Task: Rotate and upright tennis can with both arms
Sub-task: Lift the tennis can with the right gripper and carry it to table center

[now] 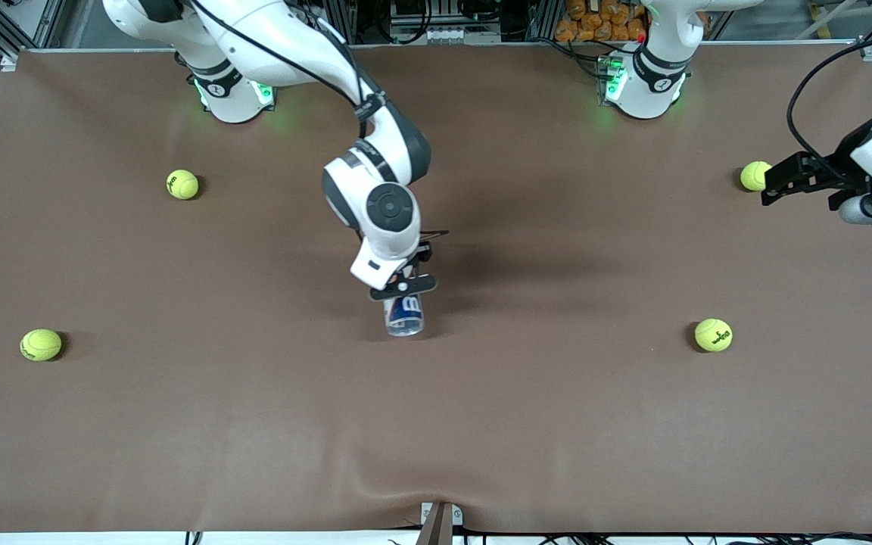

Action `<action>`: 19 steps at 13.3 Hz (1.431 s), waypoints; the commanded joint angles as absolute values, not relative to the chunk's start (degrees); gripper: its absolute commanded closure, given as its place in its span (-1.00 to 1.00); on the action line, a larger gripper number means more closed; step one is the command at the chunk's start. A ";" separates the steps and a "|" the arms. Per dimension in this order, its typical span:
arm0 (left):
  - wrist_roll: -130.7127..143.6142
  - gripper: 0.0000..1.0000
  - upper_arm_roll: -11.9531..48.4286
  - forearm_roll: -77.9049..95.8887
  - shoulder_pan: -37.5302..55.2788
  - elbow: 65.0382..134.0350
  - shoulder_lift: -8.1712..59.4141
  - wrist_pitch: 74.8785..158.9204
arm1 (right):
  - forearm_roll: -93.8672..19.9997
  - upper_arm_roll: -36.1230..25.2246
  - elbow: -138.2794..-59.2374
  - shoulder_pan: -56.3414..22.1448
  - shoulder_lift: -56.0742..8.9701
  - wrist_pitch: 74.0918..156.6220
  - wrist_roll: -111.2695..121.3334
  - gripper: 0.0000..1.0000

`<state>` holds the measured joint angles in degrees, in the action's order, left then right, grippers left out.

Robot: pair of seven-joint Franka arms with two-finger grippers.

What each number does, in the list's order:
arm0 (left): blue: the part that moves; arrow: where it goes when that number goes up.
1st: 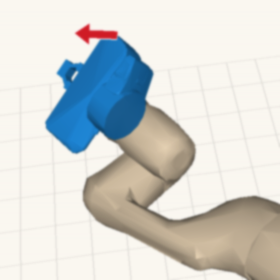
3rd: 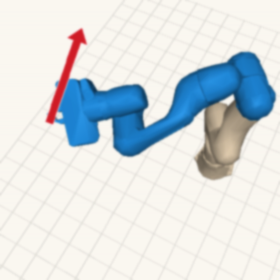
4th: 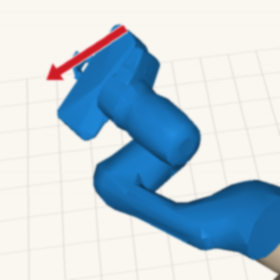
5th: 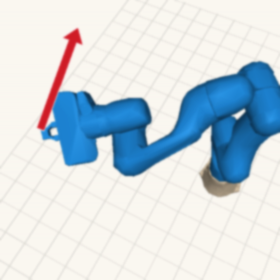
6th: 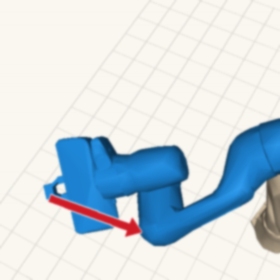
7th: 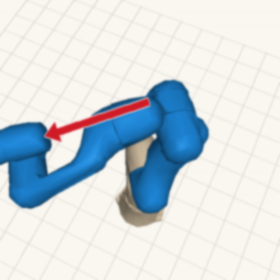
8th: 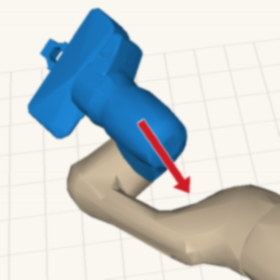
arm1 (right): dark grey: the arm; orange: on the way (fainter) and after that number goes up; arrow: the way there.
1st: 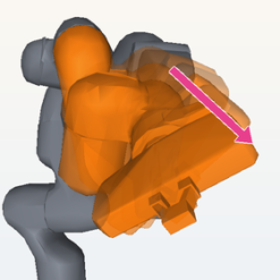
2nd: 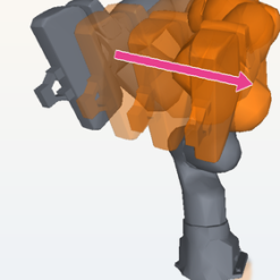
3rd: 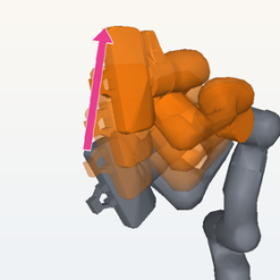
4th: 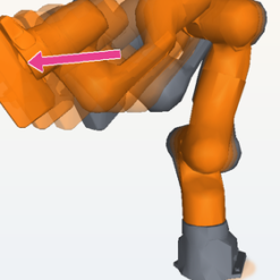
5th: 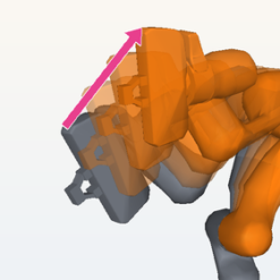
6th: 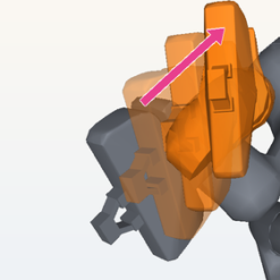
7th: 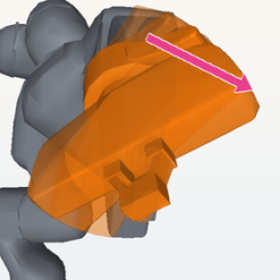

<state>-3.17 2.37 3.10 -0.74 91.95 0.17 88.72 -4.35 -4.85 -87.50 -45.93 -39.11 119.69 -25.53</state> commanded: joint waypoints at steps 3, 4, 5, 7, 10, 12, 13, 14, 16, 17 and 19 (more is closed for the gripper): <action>-3.69 -1.00 2.81 4.40 -2.11 91.67 0.62 88.07 | 2.87 -5.62 -83.85 -52.11 -41.74 120.23 -23.82 -0.42; -4.21 -1.00 2.99 4.31 -2.37 91.76 0.62 88.15 | 5.95 -5.62 -83.67 -53.16 -42.18 120.41 -23.30 -0.42; -4.65 -1.00 2.90 4.31 -2.37 91.50 0.62 88.33 | 9.11 -5.62 -83.41 -54.04 -42.88 121.19 -20.85 -0.42; -4.57 -1.00 2.99 4.13 -2.20 91.58 0.70 88.42 | 11.59 -5.62 -83.32 -55.71 -43.77 123.56 -15.85 -0.42; -4.66 -1.00 3.08 4.39 -2.37 91.58 0.97 88.51 | 17.91 -5.62 -83.32 -56.42 -44.21 124.19 -5.58 -0.44; -4.31 -1.00 3.08 4.57 -2.37 91.67 1.05 88.51 | 20.38 -5.62 -82.45 -57.30 -44.38 124.19 2.68 -0.44; -3.96 -1.00 2.99 5.01 -2.46 91.67 1.49 88.33 | 22.65 -5.62 -82.27 -58.00 -44.82 124.19 7.25 -0.44; -3.43 -1.00 2.90 6.05 -2.63 91.67 1.67 88.24 | 26.42 -5.62 -82.27 -58.62 -45.35 124.19 9.56 -0.48; -2.99 -1.00 2.90 8.34 -3.60 91.67 2.19 87.98 | 32.76 -5.62 -82.09 -60.46 -47.36 124.19 9.93 -0.48; -2.99 -1.00 2.81 9.83 -3.86 91.67 2.28 87.98 | 36.26 -5.62 -81.65 -60.90 -48.16 124.19 10.02 -0.48; -2.81 -1.00 2.81 13.17 -4.66 91.84 3.51 86.23 | 39.29 -5.62 -81.30 -61.35 -48.87 124.36 8.79 -0.98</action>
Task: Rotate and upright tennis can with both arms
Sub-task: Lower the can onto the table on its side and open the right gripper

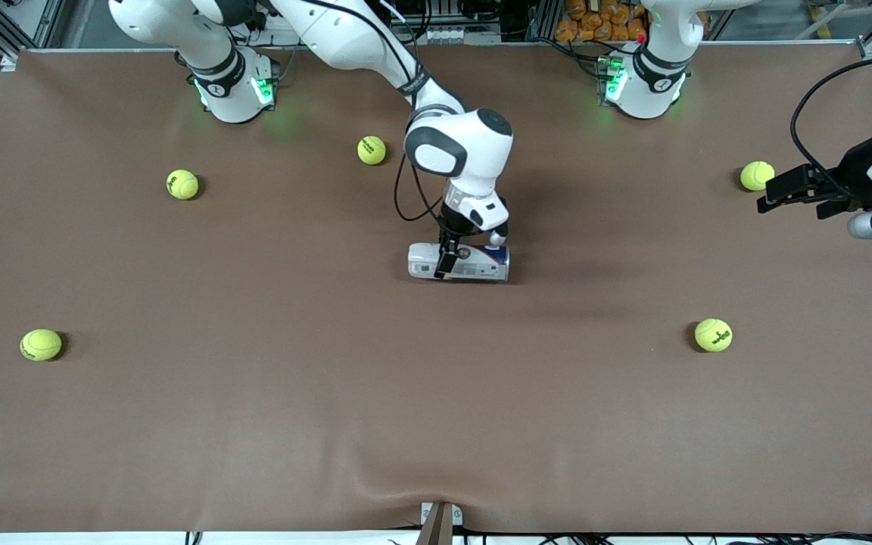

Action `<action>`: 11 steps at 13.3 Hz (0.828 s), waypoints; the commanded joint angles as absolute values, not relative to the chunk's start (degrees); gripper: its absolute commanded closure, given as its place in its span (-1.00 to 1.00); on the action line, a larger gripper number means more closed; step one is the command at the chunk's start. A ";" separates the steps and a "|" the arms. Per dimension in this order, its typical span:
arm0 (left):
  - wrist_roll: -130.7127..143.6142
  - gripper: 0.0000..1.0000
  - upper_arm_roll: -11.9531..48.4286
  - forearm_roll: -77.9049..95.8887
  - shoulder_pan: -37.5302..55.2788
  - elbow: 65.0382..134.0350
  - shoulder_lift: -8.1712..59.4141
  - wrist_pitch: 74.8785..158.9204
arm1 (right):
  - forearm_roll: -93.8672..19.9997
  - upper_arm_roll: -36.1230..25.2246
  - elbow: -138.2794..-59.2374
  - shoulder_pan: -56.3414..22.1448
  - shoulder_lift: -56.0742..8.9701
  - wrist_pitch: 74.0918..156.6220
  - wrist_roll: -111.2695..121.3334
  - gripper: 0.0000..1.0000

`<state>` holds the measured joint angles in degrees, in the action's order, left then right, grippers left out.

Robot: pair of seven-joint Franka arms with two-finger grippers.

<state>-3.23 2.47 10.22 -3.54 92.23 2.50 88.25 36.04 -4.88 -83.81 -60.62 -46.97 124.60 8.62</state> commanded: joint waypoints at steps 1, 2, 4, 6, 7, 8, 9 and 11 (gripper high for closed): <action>-2.73 -1.00 2.81 14.49 -5.01 91.85 3.86 85.87 | 39.29 -5.54 -81.30 -61.17 -48.87 125.24 8.88 -1.00; -2.55 -1.00 2.81 15.11 -5.18 91.93 4.48 85.52 | 39.03 -5.54 -81.30 -60.39 -48.78 126.29 8.79 -1.00; -2.03 -1.00 2.81 15.90 -5.19 92.54 5.01 84.90 | 35.18 -5.54 -80.78 -59.42 -48.25 126.48 8.96 -1.00; -0.79 -1.00 2.72 21.07 -7.37 93.51 5.71 85.34 | 31.13 -5.54 -79.81 -59.59 -46.94 125.86 8.88 -1.00; -1.05 -1.00 2.72 23.88 -8.34 94.30 5.97 85.43 | 29.63 -5.62 -79.89 -59.42 -45.72 125.16 9.05 -1.00; -1.58 -1.00 2.72 26.34 -8.78 95.00 6.41 85.34 | 28.84 -5.71 -80.07 -58.98 -43.53 123.42 9.05 -1.00; -1.58 -1.00 2.81 28.19 -9.75 95.88 6.68 85.25 | 27.96 -5.63 -80.07 -58.02 -41.50 120.01 9.05 -1.00; -1.58 -1.00 2.72 33.02 -10.11 97.11 8.43 85.34 | 23.41 -5.71 -80.07 -55.48 -35.63 112.37 9.14 -1.00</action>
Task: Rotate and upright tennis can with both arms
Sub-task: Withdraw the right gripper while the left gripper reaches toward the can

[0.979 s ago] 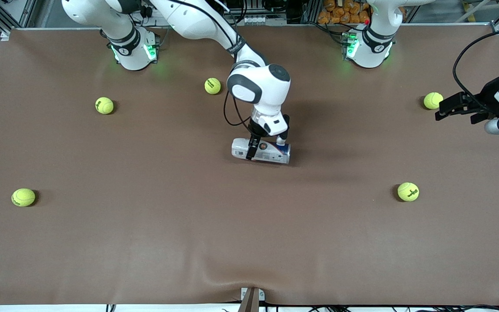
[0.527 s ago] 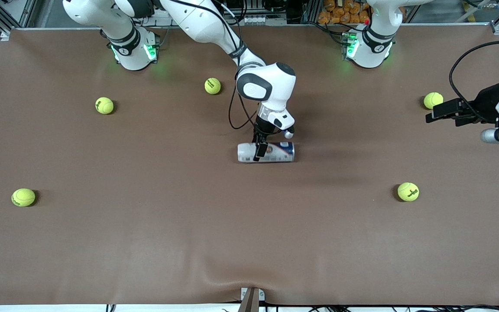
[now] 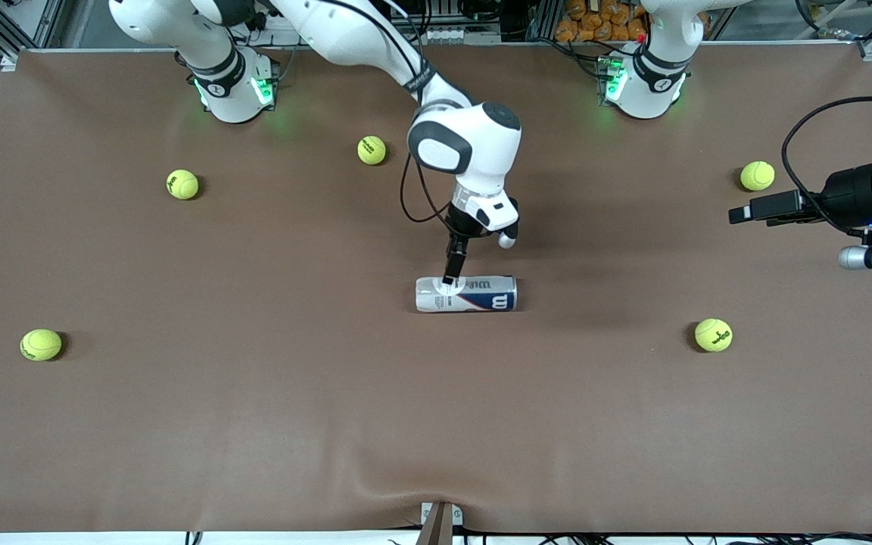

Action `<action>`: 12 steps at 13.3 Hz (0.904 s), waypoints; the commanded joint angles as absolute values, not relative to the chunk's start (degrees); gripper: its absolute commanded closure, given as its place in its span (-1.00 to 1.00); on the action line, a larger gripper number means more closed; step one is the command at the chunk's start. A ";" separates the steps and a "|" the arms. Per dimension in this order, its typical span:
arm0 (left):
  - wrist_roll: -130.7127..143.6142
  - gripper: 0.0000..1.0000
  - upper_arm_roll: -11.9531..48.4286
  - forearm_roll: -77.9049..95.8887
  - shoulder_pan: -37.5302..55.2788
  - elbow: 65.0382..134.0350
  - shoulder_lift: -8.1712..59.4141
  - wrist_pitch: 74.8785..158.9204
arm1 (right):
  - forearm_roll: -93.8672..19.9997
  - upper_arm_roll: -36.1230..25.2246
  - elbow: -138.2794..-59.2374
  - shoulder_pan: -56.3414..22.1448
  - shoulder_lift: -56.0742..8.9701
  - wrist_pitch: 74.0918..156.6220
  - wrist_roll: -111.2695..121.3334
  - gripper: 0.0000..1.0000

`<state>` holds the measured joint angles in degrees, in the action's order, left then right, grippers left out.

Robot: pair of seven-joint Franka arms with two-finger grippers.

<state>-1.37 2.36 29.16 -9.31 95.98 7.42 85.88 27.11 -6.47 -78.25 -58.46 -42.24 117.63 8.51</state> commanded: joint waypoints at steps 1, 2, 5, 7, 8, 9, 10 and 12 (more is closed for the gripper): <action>-1.58 -1.00 2.72 35.74 -10.46 97.64 9.57 85.34 | 20.07 -5.71 -79.98 -53.20 -32.64 108.15 9.14 -1.00; -1.50 -1.00 2.72 37.60 -10.55 98.43 10.10 85.43 | 15.43 -5.89 -79.89 -49.35 -29.74 104.36 9.31 -1.00; -1.14 -1.00 2.81 42.35 -10.46 102.12 10.11 87.19 | 9.94 -6.24 -78.06 -36.61 -22.51 96.52 9.05 -1.00; -0.88 -1.00 2.81 45.25 -10.46 104.58 10.02 88.59 | 6.70 -6.15 -73.58 -26.51 -21.01 93.19 8.97 -1.00; -0.88 -1.00 2.99 46.31 -10.37 105.89 10.02 90.07 | 5.64 -6.15 -72.26 -22.37 -20.31 90.64 9.14 -1.00; -0.88 -1.00 3.16 47.01 -10.11 106.95 9.93 91.65 | 4.06 -6.07 -72.07 -17.97 -18.82 88.35 8.71 -1.00; -0.88 -1.00 3.25 48.50 -9.59 107.83 9.93 93.15 | 1.17 -6.15 -72.51 -13.84 -16.89 86.59 8.61 -1.00; -0.88 -1.00 3.25 51.05 -8.27 109.24 10.02 95.79 | -2.97 -6.06 -73.21 -6.01 -14.25 82.37 8.70 -1.00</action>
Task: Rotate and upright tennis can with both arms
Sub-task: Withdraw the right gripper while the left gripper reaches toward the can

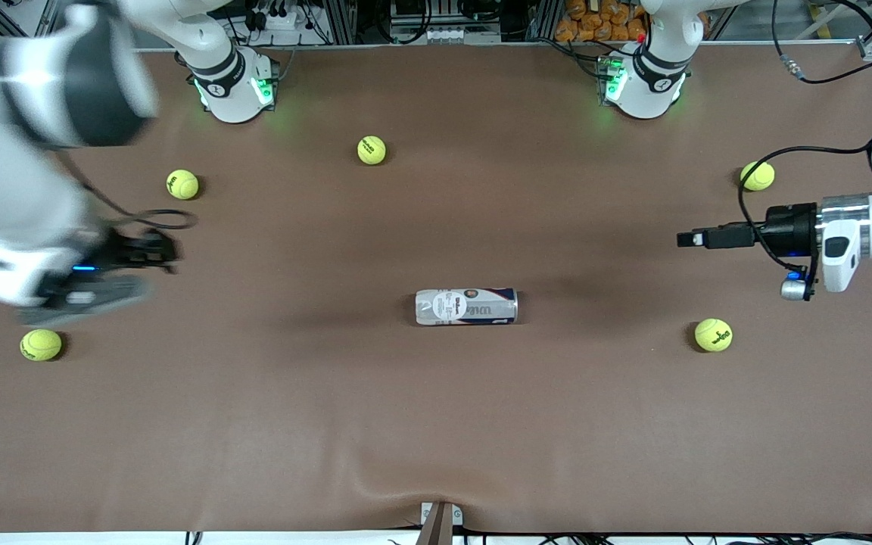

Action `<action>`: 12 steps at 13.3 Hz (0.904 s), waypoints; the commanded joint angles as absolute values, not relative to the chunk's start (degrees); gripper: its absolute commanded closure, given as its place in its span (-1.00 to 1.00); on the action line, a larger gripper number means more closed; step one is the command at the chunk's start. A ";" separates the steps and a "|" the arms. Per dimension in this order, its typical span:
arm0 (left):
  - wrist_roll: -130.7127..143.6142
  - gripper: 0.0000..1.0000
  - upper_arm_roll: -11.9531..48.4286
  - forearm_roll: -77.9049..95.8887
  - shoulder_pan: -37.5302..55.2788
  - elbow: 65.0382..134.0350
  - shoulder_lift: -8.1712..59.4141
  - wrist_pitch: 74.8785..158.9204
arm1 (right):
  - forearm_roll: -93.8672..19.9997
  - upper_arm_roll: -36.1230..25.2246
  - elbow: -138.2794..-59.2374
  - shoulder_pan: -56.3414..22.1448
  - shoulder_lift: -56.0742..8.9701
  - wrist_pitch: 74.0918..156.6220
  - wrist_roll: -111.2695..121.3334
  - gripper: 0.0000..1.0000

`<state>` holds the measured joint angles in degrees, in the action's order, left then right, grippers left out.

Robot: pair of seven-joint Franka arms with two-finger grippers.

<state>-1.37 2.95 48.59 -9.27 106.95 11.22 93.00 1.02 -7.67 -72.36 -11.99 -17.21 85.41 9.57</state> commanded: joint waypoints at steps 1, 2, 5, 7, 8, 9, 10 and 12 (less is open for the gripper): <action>-0.88 -1.00 3.34 51.67 -7.13 109.42 10.28 97.11 | -3.60 -5.98 -74.43 -3.98 -12.50 81.66 8.61 -1.00; -0.97 -1.00 3.43 52.81 -5.99 110.47 10.89 99.56 | -3.60 -6.15 -76.88 -3.35 -9.78 81.74 8.35 -1.00; -2.02 -1.00 3.51 57.03 -3.35 113.99 10.99 105.10 | -3.69 -6.06 -88.03 -0.97 -1.43 86.55 3.26 -1.00; -4.29 -1.00 4.91 59.05 -3.08 116.26 11.16 108.61 | -3.69 -6.06 -96.29 -0.53 3.14 92.61 3.25 -1.00; -7.00 -1.00 5.36 61.41 -3.08 117.93 11.51 110.20 | -3.69 -5.98 -97.37 -0.70 4.03 93.25 3.25 -1.00; -9.47 -1.00 5.80 64.22 -3.08 119.25 11.95 111.08 | -3.60 -5.98 -97.38 -0.62 4.04 92.99 3.34 -1.00; -10.97 -1.00 6.15 65.81 -3.08 119.96 12.48 111.53 | -3.60 -5.98 -97.30 -0.53 4.04 92.90 3.51 -1.00; -12.12 -1.00 7.11 66.53 -3.08 120.15 13.79 112.93 | -3.08 -6.06 -97.03 -0.53 4.04 92.81 3.96 -1.00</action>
<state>-10.35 5.97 64.76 -2.89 119.52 13.25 111.06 -2.63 -7.25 -95.09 -1.95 2.11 91.86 4.37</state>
